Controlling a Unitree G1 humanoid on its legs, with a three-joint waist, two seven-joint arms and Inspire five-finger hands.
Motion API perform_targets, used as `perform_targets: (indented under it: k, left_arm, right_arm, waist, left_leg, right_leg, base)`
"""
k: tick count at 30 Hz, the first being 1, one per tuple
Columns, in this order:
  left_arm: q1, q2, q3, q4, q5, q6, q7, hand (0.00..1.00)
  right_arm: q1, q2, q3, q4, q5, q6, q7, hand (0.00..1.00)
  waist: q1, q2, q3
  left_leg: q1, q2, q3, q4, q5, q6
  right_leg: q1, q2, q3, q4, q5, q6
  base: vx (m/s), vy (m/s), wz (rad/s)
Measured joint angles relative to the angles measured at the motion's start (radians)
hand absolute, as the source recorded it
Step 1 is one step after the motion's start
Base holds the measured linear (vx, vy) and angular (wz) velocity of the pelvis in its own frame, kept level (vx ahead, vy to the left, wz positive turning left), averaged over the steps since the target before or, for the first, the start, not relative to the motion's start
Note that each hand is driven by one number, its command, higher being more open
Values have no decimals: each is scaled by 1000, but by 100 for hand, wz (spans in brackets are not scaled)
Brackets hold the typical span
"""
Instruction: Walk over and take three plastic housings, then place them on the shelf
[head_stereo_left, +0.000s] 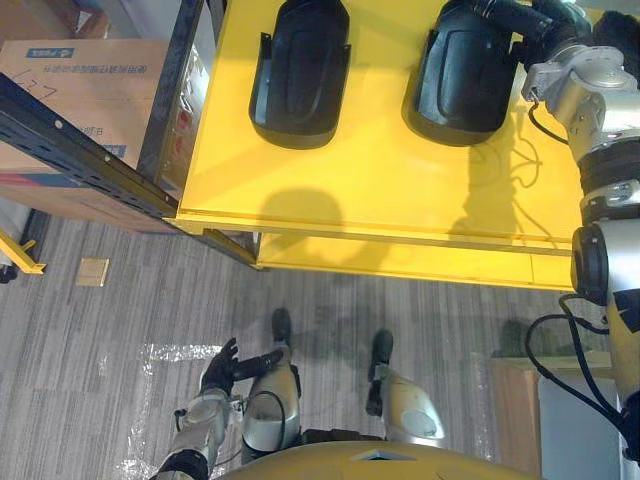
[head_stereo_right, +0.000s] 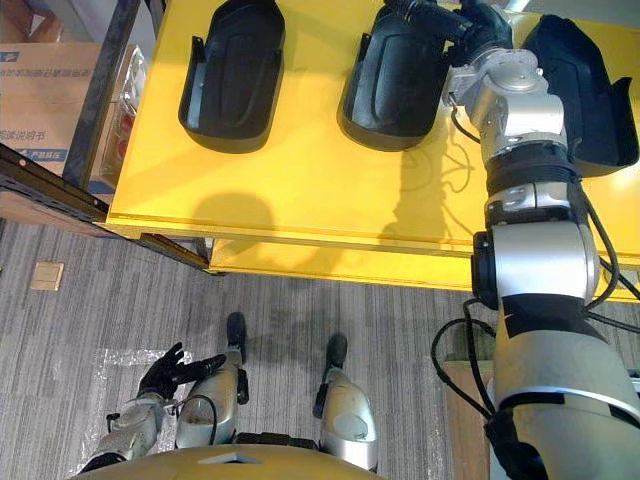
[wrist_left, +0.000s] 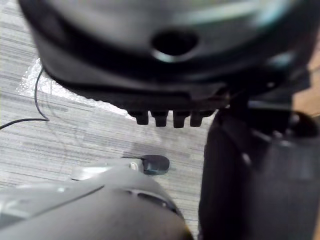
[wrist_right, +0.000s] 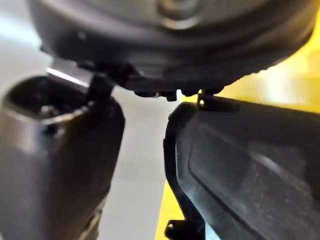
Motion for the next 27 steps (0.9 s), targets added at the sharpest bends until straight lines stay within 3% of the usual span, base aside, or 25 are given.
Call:
perform_targets:
  k: [6, 11, 13, 16, 19, 21, 27]
  left_arm:
    - [0, 1, 9, 11, 1, -6, 0, 100]
    - [0, 3, 25, 24, 6, -19, 0, 100]
    - [0, 4, 31, 25, 8, -19, 0, 100]
    - [0, 9, 31, 31, 8, -17, 0, 100]
    - [3, 13, 33, 63, 22, -12, 1, 100]
    - [7, 20, 31, 79, 57, -2, 2, 100]
    - [12, 26, 31, 97, 82, -2, 24, 100]
  right_arm:
    - [1, 0, 0, 11, -33, -41, -63, 100]
    - [4, 0, -9, 9, -108, -201, -201, 100]
    - [28, 0, -41, -66, -141, -263, -254, 100]
    - [135, 4, -93, -347, -139, -340, -291, 100]
    - [257, 82, -116, -612, -98, -347, -277, 100]
    - [366, 197, -111, -750, -98, -318, -258, 100]
    - [568, 401, -36, -834, -63, -234, -222, 100]
  waist:
    - [-1, -10, -6]
    - [-4, -26, -15]
    - [-6, -32, -18]
    - [-8, -40, -27]
    - [-13, -50, -65]
    - [-21, -62, -97]
    - [-15, -82, -125]
  left_leg:
    - [0, 1, 0, 0, 1, 0]
    - [0, 5, 2, 0, 1, -1]
    - [1, 8, 2, 0, 1, -2]
    - [6, 15, 5, 0, 0, -7]
    - [23, 16, 17, 0, -4, -12]
    - [41, 18, 21, -1, -10, -15]
    - [53, 23, 25, -5, -22, -20]
  right_leg:
    - [0, 1, 0, 0, 0, 0]
    - [1, 5, 1, -4, 1, -1]
    - [1, 9, 2, -5, 2, -1]
    - [4, 15, 3, -7, 2, -2]
    - [16, 16, 12, -11, 2, -2]
    - [30, 16, 14, -10, -4, -8]
    - [31, 14, 16, 4, -17, -16]
  base:
    - [0, 0, 0]
    - [0, 0, 0]
    - [0, 0, 0]
    - [0, 0, -5]
    - [0, -3, -10]
    - [-6, -10, -6]
    - [-56, -4, -2]
